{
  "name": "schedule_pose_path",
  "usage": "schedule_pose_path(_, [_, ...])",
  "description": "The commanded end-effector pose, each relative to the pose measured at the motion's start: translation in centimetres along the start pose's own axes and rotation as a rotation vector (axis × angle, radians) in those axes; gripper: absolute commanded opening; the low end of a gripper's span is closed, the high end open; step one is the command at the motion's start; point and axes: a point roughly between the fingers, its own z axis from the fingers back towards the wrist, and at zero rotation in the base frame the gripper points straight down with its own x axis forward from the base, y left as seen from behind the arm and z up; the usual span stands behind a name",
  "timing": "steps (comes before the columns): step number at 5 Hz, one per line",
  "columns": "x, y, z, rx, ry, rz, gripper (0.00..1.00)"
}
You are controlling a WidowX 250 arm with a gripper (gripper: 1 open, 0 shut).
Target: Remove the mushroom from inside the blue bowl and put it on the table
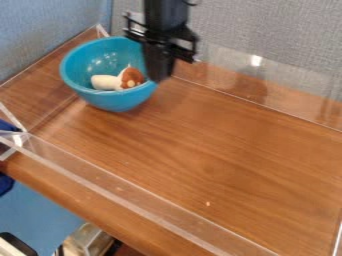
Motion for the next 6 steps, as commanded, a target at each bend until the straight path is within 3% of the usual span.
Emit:
schedule_pose_path(1, [0.3,-2.2,1.9,-0.012,-0.032,-0.109,0.0])
schedule_pose_path(2, [0.2,-4.5,0.2,-0.043,-0.006,-0.096,0.0])
schedule_pose_path(3, [-0.2,-1.6,0.1,-0.032,-0.003,0.02,1.0])
schedule_pose_path(4, [-0.1,1.8,0.5,-0.024,0.002,0.034,1.0])
schedule_pose_path(6, [1.5,9.5,2.0,0.03,-0.021,0.052,1.0])
